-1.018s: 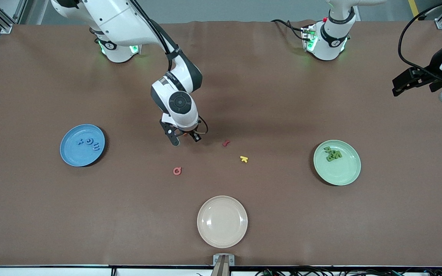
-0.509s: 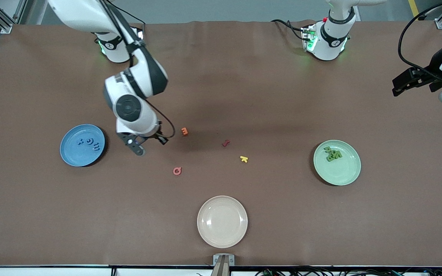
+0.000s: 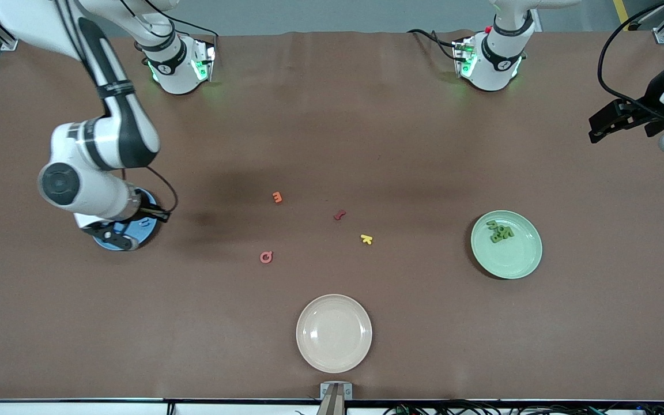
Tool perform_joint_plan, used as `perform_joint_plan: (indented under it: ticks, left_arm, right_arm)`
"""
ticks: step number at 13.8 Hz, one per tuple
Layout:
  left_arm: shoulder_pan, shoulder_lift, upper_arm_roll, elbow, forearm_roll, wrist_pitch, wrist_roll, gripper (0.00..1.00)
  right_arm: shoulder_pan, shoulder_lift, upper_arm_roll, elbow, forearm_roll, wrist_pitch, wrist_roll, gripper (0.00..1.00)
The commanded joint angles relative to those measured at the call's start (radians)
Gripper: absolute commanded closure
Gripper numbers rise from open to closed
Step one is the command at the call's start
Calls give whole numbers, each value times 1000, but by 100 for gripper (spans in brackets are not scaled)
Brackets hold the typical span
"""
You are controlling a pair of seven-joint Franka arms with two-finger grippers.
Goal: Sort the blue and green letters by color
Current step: 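Carry the blue a to the blue plate and release it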
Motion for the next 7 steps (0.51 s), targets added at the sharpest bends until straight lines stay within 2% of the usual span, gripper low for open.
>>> perform_joint_plan:
  ticks: [1, 5, 7]
  left_arm:
    - [-1, -25, -7, -11, -6, -16, 20, 0]
    - [-4, -22, -18, -11, -8, -14, 17, 0]
    - [-1, -22, -30, -11, -11, -14, 17, 0]
  right_arm:
    - [-96, 1, 20, -21, -4, 46, -175, 91]
    - [-156, 78, 20, -24, -14, 129, -338, 90]
    - [-181, 102, 20, -30, -58, 158, -361, 89]
